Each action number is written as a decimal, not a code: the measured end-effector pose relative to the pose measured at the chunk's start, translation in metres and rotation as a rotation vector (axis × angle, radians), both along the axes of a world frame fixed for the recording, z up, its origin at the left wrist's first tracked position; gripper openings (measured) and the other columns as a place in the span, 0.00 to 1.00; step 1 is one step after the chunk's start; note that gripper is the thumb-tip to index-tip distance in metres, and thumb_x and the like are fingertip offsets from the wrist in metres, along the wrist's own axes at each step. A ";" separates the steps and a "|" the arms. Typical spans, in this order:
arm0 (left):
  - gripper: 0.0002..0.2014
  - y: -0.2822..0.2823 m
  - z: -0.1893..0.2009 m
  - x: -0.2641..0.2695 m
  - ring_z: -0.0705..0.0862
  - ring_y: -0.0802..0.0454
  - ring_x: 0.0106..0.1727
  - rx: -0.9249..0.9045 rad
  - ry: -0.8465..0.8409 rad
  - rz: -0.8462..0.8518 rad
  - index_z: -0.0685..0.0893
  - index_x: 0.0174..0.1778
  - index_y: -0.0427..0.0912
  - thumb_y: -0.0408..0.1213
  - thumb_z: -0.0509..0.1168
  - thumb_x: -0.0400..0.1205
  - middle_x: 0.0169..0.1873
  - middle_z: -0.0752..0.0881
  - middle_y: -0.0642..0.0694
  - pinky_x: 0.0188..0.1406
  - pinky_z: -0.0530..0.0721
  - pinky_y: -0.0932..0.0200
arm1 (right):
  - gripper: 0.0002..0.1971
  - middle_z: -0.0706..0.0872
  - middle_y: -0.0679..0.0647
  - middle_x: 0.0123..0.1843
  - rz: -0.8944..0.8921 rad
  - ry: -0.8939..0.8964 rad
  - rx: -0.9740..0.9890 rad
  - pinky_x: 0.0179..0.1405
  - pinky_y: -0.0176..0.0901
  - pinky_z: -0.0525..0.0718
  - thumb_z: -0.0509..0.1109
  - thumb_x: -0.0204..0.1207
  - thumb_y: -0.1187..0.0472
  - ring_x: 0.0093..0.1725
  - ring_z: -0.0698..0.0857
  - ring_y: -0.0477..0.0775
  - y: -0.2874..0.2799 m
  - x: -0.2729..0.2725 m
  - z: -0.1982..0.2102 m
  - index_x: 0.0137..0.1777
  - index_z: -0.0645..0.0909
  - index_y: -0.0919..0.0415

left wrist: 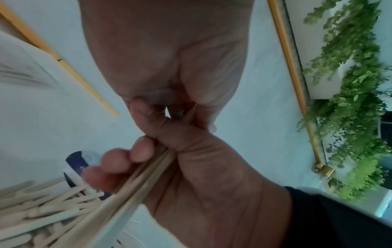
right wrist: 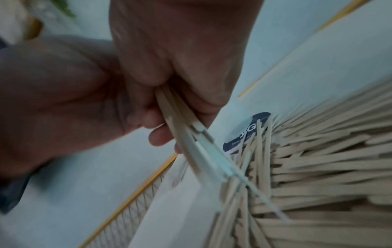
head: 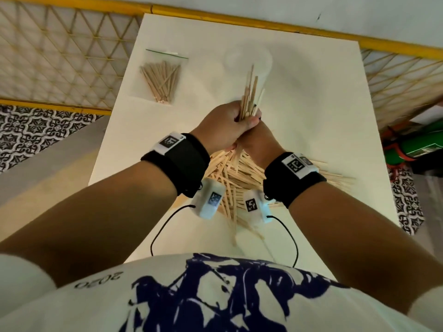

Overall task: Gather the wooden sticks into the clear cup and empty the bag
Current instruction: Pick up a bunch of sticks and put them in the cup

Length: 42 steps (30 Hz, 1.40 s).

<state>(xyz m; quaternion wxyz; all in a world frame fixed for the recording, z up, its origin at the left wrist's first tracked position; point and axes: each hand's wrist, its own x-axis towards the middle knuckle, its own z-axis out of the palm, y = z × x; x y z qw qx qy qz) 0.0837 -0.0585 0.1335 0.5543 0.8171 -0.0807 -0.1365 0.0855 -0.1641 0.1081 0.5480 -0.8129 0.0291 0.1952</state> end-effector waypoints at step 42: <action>0.56 0.042 -0.122 -0.074 0.35 0.44 0.84 0.685 0.065 -0.091 0.36 0.83 0.47 0.71 0.61 0.71 0.84 0.41 0.43 0.82 0.38 0.41 | 0.15 0.77 0.42 0.30 -0.239 -0.644 0.262 0.45 0.38 0.80 0.77 0.69 0.58 0.34 0.77 0.44 -0.032 0.147 0.050 0.47 0.73 0.61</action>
